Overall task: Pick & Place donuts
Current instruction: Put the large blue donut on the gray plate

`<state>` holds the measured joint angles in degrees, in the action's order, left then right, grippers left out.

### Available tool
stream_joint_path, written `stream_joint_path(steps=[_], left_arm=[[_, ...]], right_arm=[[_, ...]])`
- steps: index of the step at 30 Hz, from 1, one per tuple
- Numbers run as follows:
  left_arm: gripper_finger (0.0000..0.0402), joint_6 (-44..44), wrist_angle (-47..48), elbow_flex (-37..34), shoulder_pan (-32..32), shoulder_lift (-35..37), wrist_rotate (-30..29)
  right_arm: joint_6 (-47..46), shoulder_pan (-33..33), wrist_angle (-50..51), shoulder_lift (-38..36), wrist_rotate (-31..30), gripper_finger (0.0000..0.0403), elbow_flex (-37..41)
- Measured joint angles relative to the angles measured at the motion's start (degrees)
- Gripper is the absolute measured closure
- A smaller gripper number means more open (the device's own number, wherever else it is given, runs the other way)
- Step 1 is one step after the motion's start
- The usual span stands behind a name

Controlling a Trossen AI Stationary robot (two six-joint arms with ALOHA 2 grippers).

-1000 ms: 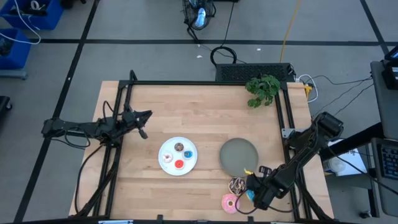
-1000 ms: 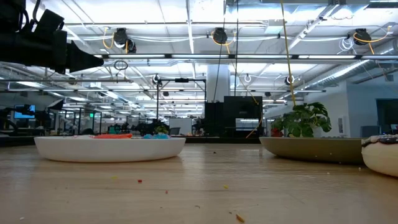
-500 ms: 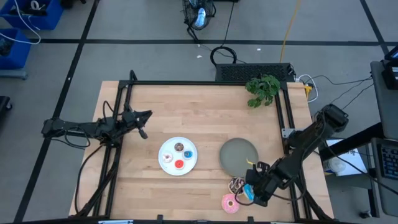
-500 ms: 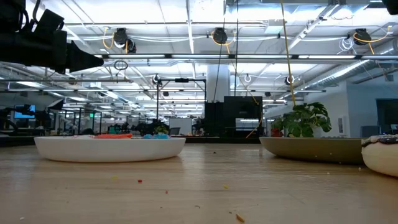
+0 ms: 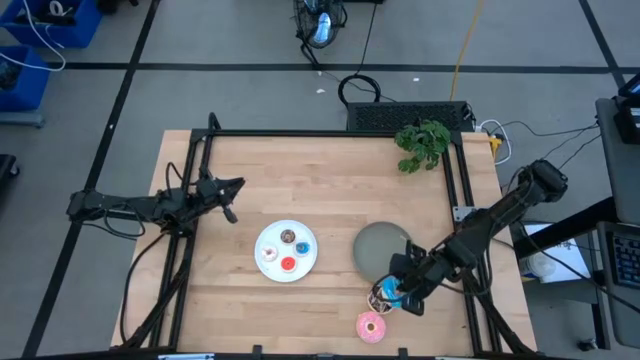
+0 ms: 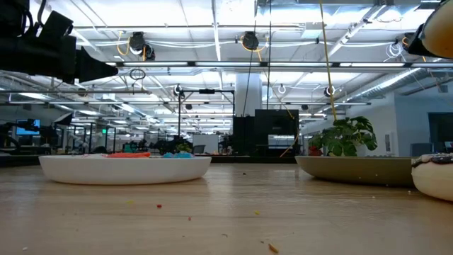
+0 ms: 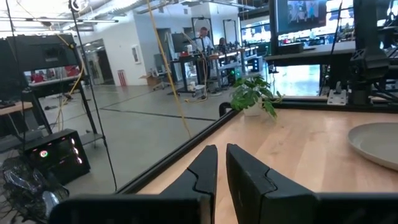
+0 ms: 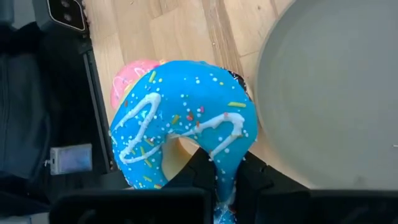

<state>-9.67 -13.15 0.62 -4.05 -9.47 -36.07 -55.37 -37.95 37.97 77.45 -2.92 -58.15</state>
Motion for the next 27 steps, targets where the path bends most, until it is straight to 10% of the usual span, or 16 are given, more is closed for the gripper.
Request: stream_joint_path(steps=[27], left_arm=[[0.036,-0.59,1.41,0.0,0.0,0.0,-0.02]], right_arm=[[19.96,32.12,11.85,4.64,-3.38,0.0387,-2.25]])
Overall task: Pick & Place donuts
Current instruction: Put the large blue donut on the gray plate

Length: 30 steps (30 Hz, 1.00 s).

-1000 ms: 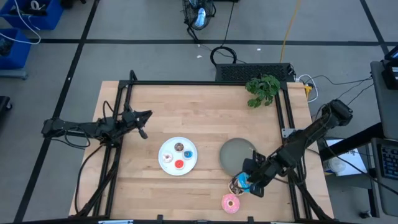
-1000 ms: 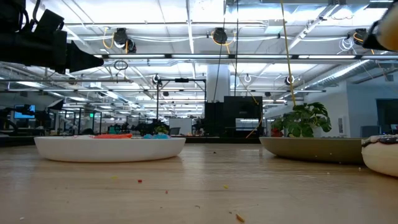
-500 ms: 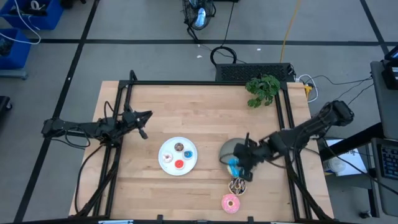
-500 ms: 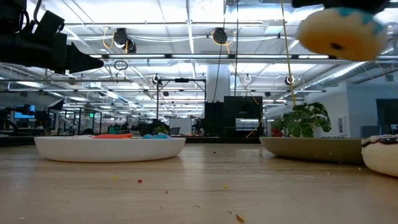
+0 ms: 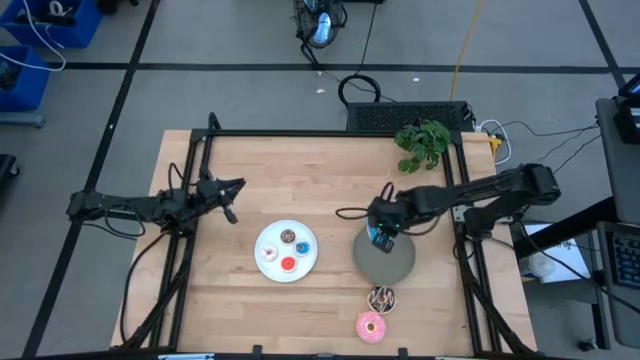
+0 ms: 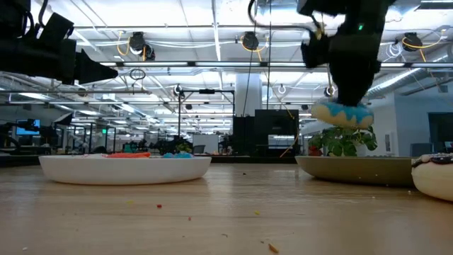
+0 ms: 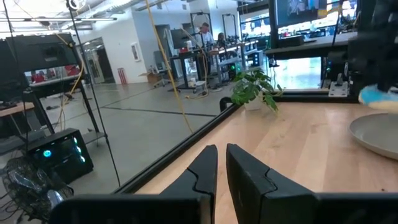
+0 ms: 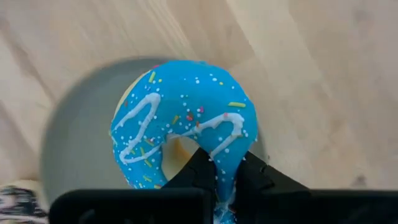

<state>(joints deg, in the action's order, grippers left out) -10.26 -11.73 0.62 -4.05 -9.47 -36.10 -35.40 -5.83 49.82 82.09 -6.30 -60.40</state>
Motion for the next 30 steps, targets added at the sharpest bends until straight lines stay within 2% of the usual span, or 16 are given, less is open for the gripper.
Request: stream_joint_path(steps=[5,9,26,30], left_arm=[[0.036,-0.09,0.3,0.02,0.02,0.0,0.0],[0.036,-0.57,1.02,0.02,0.02,0.0,-0.02],[0.036,-0.22,1.24,0.02,0.0,0.0,0.0],[0.036,-0.22,1.23,0.02,0.0,0.0,0.0]], right_arm=[[2.79,1.49,-3.57,5.18,3.24,0.0387,0.39],[4.47,1.38,-7.35,7.07,3.5,0.0387,0.37],[5.27,1.4,-6.37,14.39,3.51,0.0387,0.37],[5.27,1.4,-6.08,14.09,3.52,0.037,0.37]])
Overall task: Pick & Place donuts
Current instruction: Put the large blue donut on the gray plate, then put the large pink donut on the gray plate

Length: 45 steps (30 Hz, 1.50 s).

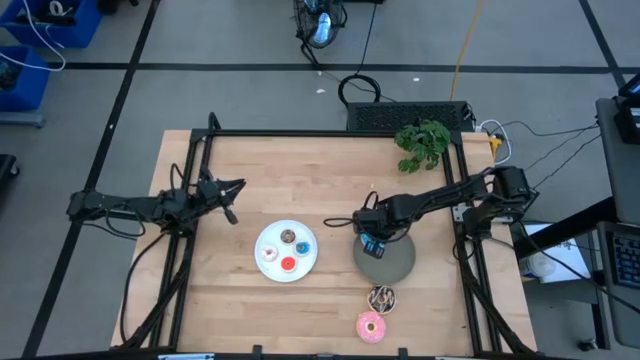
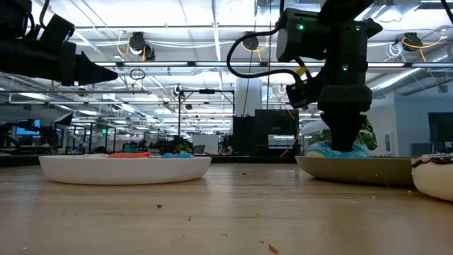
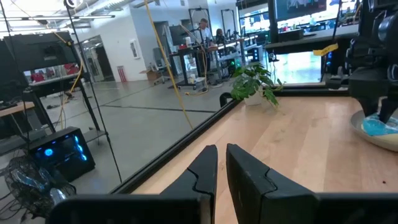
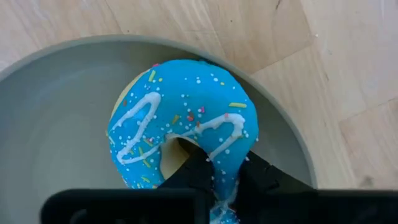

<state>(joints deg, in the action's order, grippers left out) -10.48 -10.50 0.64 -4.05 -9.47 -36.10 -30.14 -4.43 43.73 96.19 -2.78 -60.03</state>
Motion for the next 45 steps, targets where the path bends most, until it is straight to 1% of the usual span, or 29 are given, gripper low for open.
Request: stream_joint_path(steps=[3,9,13,17,21,25,30,34,38,42,45], left_arm=[[0.036,0.0,0.02,0.0,0.01,0.0,-0.01],[0.036,0.0,0.0,0.0,0.0,0.0,-0.02],[0.036,0.0,-0.02,0.0,0.0,0.0,-0.02],[0.036,0.0,-0.02,0.0,0.0,0.0,-0.02],[0.036,0.0,-0.02,0.0,0.01,0.0,-0.02],[0.036,-0.08,-0.02,0.0,0.0,0.0,-0.02],[0.036,-0.15,-0.02,0.0,0.01,0.0,-0.02],[0.036,-0.09,-0.08,0.0,0.01,0.0,-0.04],[0.036,0.1,-0.31,0.0,0.0,0.0,-0.02],[0.036,0.51,-0.33,0.0,0.02,0.0,-0.02],[0.036,0.68,-0.07,0.0,0.0,0.0,-0.02]], right_arm=[[-0.43,0.0,0.32,-0.22,0.06,0.0338,0.0],[-0.84,0.0,2.04,-0.19,0.07,0.0251,-0.01],[-0.56,-0.02,3.39,-1.36,0.06,0.0204,-0.48],[-0.6,-0.02,3.55,-4.1,0.02,0.0171,-0.5],[-0.94,-0.18,3.75,-7.95,0.04,0.0153,-0.52],[-2.95,-2.1,2.97,-12.48,1.54,0.0153,-0.55],[-5.18,-8.84,-2.88,-14.41,0.05,0.0169,-1.11],[-5.85,-15.15,-1.31,-11.11,-3.38,0.0189,-5.92],[-5.89,-19.99,2.77,-5.53,-5.95,0.0211,-13.46],[-7.28,-22.71,10.56,-0.36,-6.16,0.0239,-19.43],[-10.19,-23.8,12.53,1.93,-6.12,0.026,-20.26]])
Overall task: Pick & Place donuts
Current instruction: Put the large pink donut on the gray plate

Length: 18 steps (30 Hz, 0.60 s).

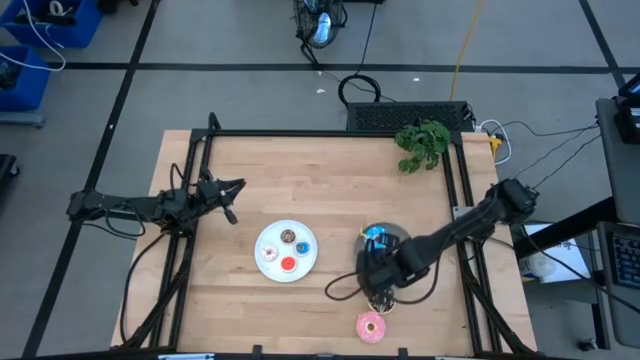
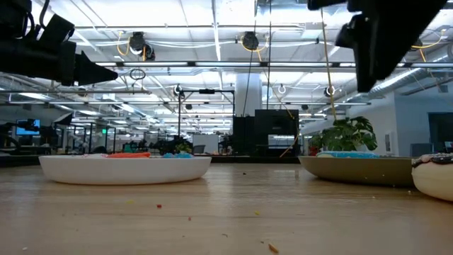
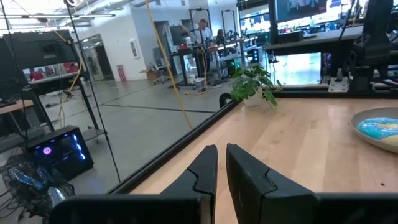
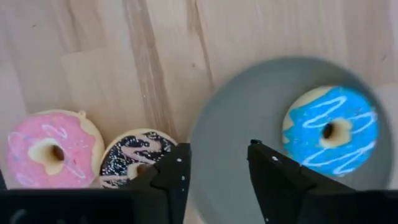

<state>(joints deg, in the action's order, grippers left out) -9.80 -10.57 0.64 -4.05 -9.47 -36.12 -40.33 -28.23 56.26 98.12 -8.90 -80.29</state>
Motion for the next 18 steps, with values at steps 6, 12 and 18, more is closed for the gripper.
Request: stream_joint_path(steps=[6,12,18], left_arm=[[0.036,-0.15,0.0,0.0,0.0,0.0,0.02],[0.036,-0.12,0.0,0.0,0.0,0.0,0.02],[0.036,-0.09,-0.01,0.0,0.02,0.0,0.0]], right_arm=[[-2.14,-2.55,0.74,3.49,1.15,0.0301,0.0],[-1.82,-3.36,-0.28,4.03,6.57,0.033,0.0],[1.7,-5.36,-7.54,4.2,8.69,0.0355,0.04]])
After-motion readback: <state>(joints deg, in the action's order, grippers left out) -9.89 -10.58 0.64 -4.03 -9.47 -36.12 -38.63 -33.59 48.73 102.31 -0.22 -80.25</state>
